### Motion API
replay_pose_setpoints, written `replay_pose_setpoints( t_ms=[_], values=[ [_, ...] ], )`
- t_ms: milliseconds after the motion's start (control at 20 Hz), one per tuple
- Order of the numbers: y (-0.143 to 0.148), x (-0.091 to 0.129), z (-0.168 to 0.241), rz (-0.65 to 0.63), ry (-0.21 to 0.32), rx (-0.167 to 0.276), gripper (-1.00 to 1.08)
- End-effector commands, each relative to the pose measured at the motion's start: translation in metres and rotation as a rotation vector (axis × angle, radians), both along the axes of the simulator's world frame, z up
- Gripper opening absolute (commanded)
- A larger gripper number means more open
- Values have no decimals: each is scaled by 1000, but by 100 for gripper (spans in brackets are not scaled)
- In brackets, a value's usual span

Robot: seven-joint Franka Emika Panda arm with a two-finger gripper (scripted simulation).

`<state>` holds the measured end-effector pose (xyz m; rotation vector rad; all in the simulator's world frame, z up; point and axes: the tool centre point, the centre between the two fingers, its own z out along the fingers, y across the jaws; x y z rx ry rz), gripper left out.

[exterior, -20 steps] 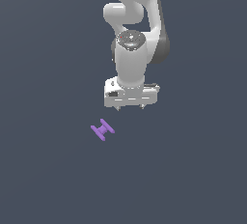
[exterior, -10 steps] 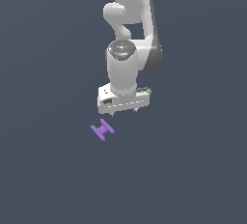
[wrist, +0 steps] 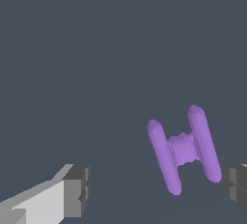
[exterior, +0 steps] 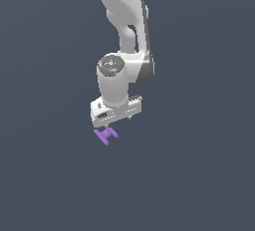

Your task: Pick up the object and move it to a goal position.

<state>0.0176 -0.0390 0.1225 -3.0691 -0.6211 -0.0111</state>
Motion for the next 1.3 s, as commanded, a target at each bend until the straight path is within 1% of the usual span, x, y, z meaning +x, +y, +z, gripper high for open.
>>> replay_pose_setpoints(
  t_ms=[0, 350, 650, 950, 1250],
  values=[
    [-11, 2, -9, 56, 0, -3, 100],
    [-40, 4, -34, 201, 1, -9, 100],
    [-57, 4, -49, 288, 2, -11, 100],
    [-66, 3, -57, 335, 3, -12, 100],
    [-68, 3, -58, 340, 3, -12, 100]
  ],
)
